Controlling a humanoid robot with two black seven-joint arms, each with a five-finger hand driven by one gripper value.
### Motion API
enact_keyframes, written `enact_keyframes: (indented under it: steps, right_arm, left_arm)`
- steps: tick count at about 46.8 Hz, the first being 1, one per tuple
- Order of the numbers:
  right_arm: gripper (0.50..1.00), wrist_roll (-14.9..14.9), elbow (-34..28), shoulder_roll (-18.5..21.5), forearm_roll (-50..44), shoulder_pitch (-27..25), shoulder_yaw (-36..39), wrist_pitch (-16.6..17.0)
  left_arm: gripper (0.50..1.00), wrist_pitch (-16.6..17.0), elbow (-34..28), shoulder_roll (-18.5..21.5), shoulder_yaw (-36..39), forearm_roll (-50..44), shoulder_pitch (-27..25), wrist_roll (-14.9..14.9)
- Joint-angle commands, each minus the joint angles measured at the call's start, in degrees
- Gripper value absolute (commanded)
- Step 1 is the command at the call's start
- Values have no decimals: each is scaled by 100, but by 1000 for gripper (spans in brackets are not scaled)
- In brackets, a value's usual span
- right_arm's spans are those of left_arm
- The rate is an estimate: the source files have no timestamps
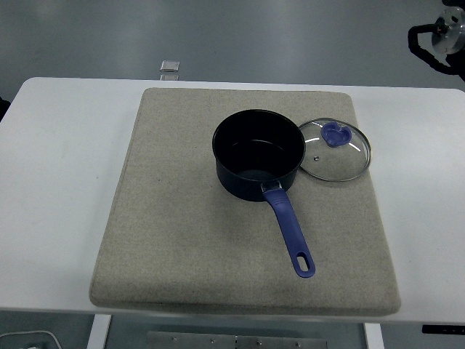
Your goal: Lift the pot lid and place it to the right of the pot.
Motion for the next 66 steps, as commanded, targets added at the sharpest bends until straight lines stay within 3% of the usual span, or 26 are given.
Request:
enact_keyframes:
  steps: [1, 17, 28, 32, 35, 43, 66]
  right_arm:
    - [913, -3, 0, 93, 98, -126, 6, -131]
    - [913, -56, 53, 331, 564, -566, 50, -377]
    - [913, -1013, 80, 489, 1179, -654, 33, -474]
    - [913, -1487, 88, 498, 1416, -672, 33, -465]
    - [913, -1646, 88, 498, 1522, -733, 33, -465]
    - [913, -1638, 88, 603, 1548, -1049, 59, -474]
    - [913, -1620, 71, 586, 951, -1014, 42, -483]
  left_arm:
    - [1000, 5, 0, 0, 0, 2, 0, 0]
    - [1000, 5, 0, 0, 0, 2, 0, 0]
    - [1000, -4, 0, 0, 0, -7, 0, 0]
    - [1000, 5, 0, 0, 0, 2, 0, 0]
    - [1000, -4, 0, 0, 0, 2, 0, 0]
    - [1000, 5, 0, 0, 0, 2, 0, 0]
    - [1000, 5, 0, 0, 0, 2, 0, 0]
